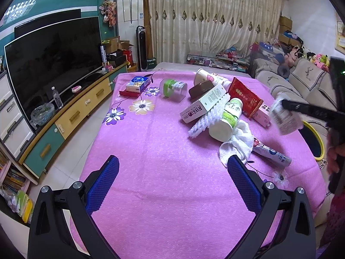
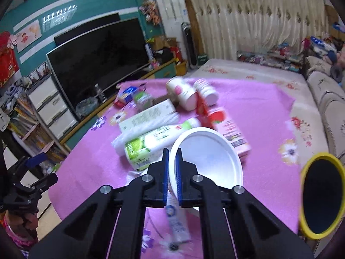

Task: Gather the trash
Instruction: 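Carry the white cup over the yellow bin and open the right gripper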

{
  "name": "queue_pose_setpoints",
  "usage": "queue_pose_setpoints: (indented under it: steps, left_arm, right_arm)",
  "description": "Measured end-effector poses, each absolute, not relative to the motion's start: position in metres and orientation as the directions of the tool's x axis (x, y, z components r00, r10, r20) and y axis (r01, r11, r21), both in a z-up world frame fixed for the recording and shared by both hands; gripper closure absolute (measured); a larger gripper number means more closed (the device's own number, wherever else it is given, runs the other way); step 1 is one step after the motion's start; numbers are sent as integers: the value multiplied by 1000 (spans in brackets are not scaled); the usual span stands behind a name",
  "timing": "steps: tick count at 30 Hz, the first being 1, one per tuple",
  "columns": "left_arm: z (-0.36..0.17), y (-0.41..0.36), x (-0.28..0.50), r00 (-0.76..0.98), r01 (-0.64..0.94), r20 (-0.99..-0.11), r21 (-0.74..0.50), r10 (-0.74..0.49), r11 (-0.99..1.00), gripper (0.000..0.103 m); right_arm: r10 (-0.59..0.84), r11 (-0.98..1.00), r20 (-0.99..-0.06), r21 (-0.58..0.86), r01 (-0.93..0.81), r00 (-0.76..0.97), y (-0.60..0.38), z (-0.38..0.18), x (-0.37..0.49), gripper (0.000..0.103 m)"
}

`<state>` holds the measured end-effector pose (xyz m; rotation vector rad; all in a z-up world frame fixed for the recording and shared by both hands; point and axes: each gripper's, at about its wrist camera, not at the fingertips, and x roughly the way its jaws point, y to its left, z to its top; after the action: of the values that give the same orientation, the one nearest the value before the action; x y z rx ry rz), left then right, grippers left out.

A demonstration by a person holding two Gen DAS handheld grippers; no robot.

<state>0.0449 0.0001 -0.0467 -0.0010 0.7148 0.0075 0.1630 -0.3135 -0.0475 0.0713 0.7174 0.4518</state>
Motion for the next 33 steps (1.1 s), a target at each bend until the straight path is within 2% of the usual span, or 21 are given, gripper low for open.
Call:
queue_pose_setpoints:
  steps: [4,7,10,14,18,23,28,33]
  left_arm:
    - [-49,-5,47,749,10,-662,1,-7,1000,4]
    - [-52,-11,49,745,23,-667,3,-15,1000,4]
    - [-54,-18,53,738,37,-675,4,-25,999,4]
    - [-56,-33,58,728,65,-684,8,-42,998,4]
    - [-57,-50,62,721,97,-691,21,-56,995,4]
    - [-61,-71,68,710,136,-700,34,-73,990,4]
    - [-68,-85,73,687,176,-720,35,-98,984,4]
    - [-75,-94,78,674,205,-729,26,-122,978,4]
  right_arm:
    - [321,947,-609,182,-266,726,-361,-38,161,97]
    - [191,981,-619,149,-125,762,-412,-42,167,97]
    - [49,994,-668,102,27,743,-469,-61,183,97]
    - [-53,987,-761,57,149,646,-525,-105,212,97]
    - [-87,977,-857,26,212,507,-560,-159,247,97]
    - [-119,971,-914,-26,237,388,-579,-203,273,96]
    - [-140,965,-930,-51,256,341,-585,-223,283,91]
    - [-167,961,-918,-71,267,359,-581,-216,274,86]
